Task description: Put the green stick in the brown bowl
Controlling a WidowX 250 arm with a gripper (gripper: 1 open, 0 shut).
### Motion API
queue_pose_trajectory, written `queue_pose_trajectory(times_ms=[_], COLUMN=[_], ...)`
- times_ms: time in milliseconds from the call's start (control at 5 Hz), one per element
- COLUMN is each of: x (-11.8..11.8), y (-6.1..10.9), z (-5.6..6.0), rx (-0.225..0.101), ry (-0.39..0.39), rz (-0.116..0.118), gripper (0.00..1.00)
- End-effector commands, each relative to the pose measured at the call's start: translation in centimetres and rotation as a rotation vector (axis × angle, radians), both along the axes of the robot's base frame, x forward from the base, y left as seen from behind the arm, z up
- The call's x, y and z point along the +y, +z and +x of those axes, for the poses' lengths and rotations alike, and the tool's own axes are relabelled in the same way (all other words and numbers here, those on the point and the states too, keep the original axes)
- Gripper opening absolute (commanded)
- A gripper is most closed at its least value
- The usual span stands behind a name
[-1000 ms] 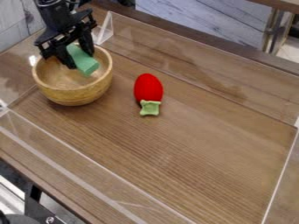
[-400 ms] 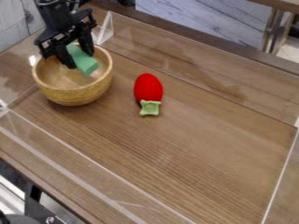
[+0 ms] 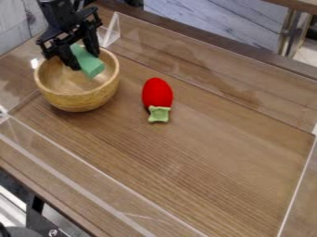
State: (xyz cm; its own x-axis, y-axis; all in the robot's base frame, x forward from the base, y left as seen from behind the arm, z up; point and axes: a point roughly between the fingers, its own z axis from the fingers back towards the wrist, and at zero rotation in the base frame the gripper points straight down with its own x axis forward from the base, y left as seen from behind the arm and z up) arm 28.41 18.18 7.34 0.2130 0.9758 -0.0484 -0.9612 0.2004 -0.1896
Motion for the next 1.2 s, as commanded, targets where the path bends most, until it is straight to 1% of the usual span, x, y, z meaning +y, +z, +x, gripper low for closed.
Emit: queue_pose_trajectory(times_ms=[0, 200, 400, 1000], x=[0.69, 0.74, 1.06, 1.35], y=[1.91, 1.82, 1.8, 2.76], z=[1.11, 1.23, 0.98, 1.21], rx=[-0.049, -0.043, -0.037, -0.031], ry=[-0.002, 0.002, 0.006, -0.01], rz=[0.045, 0.043, 0.054, 0.073], gripper=[0.0, 0.0, 1.0, 1.0])
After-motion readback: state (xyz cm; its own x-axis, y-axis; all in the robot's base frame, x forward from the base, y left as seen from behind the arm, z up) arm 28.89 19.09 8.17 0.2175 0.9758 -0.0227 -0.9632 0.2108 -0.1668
